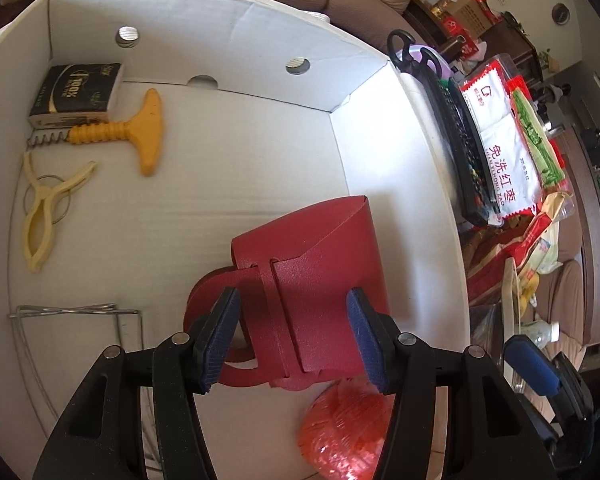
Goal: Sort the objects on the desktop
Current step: 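Lower the handbag into the box beside the twine ball and open the right gripper, then withdraw the right gripper from the box back over the table items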
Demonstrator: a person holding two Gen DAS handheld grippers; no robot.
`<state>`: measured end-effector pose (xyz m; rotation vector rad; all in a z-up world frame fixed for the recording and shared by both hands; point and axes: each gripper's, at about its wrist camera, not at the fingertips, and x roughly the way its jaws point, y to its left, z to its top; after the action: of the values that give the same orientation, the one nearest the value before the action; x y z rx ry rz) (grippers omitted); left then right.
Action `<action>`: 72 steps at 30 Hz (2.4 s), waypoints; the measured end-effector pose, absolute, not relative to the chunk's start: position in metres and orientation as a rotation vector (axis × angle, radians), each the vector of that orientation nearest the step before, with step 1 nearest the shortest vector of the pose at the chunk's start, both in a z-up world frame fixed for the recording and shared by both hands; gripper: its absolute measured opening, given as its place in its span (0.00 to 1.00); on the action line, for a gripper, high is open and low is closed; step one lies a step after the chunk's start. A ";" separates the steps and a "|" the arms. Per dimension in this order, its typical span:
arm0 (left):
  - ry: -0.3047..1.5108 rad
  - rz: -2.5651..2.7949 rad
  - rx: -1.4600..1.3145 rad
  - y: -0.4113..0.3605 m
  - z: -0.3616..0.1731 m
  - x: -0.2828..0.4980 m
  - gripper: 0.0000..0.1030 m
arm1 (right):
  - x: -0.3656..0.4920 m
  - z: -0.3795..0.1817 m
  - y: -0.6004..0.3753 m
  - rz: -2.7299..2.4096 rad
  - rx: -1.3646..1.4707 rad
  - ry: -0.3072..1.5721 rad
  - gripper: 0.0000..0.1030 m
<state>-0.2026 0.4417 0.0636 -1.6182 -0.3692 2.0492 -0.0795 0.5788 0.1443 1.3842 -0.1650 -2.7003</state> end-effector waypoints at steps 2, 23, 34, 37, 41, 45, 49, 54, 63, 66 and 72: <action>-0.353 2.037 -1.613 0.455 0.063 -0.199 0.55 | -0.077 0.144 0.583 -2.708 1.390 -0.154 0.38; -0.069 2.268 -1.430 0.383 0.147 -0.120 0.85 | -0.051 0.138 0.562 -2.724 1.430 -0.123 0.44; 0.101 2.432 -1.327 0.327 0.171 -0.047 1.00 | -0.026 0.148 0.533 -2.777 1.369 -0.133 1.00; 0.045 2.434 -1.338 0.317 0.171 -0.034 1.00 | -0.018 0.149 0.526 -2.786 1.377 -0.120 1.00; 0.009 2.458 -1.330 0.305 0.173 -0.011 1.00 | -0.001 0.155 0.517 -2.795 1.371 -0.132 1.00; -0.003 2.469 -1.332 0.292 0.174 0.012 1.00 | 0.019 0.159 0.506 -2.798 1.371 -0.134 1.00; -0.025 2.493 -1.318 0.276 0.180 0.034 1.00 | 0.039 0.164 0.497 -2.801 1.361 -0.165 1.00; -0.037 2.516 -1.295 0.253 0.189 0.061 1.00 | 0.063 0.171 0.483 -2.802 1.345 -0.175 1.00; -0.133 2.607 -1.292 0.172 0.187 0.089 1.00 | 0.091 0.182 0.440 -2.779 1.304 -0.132 1.00; -0.184 2.636 -1.289 0.140 0.182 0.093 1.00 | 0.095 0.184 0.423 -2.761 1.278 -0.133 1.00; -0.291 2.679 -1.302 0.084 0.169 0.092 1.00 | 0.094 0.184 0.380 -2.703 1.247 -0.090 1.00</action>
<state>0.0924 0.0839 0.1688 -1.3023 -0.2912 2.6789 0.0937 0.3795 0.1839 1.2467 -0.0901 -2.7034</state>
